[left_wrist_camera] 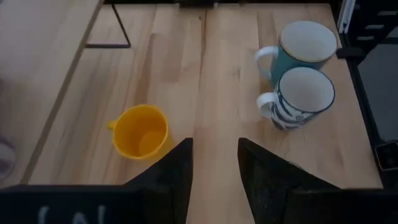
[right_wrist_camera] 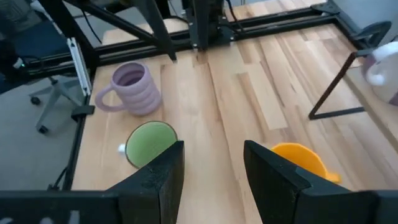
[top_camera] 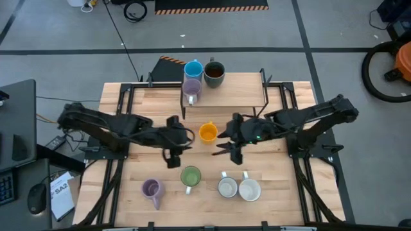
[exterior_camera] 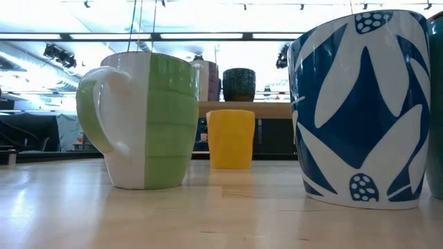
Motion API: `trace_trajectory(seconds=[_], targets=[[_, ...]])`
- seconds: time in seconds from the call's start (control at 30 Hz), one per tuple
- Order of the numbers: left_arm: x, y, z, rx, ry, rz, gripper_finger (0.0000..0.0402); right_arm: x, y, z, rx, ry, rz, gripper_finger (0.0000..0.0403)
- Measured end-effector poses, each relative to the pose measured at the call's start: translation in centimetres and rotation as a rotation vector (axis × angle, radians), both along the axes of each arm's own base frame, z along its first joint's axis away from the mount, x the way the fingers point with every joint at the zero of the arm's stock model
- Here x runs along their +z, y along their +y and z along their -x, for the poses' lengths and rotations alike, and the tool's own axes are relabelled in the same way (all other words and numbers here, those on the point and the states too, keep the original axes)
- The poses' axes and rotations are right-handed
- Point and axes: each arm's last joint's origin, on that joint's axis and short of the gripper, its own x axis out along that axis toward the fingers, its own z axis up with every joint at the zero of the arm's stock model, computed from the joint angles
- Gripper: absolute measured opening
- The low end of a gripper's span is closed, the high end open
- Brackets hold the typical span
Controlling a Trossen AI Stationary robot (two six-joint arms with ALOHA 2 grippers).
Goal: Place coffee mugs
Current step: Put the yellow mug on the shelf
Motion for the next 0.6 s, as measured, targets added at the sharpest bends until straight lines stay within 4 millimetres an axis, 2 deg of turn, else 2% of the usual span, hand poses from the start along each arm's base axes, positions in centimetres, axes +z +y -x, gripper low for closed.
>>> trace_trajectory(seconds=[0.2,0.47,0.6], targets=[[0.9,0.7,2.7,-0.002,-0.044,0.014,0.0132,-1.6,-1.1,-3.0,-0.012,0.013,-0.043,0.0171],[2.3,1.5,5.1,-0.015,-0.106,0.011,0.0132,-1.9,-2.7,-6.3,0.022,0.077,-0.02,0.0171],[1.3,2.1,6.3,-0.008,-0.139,0.004,0.0132,-2.1,-3.5,-7.6,0.043,0.132,-0.002,0.0171]])
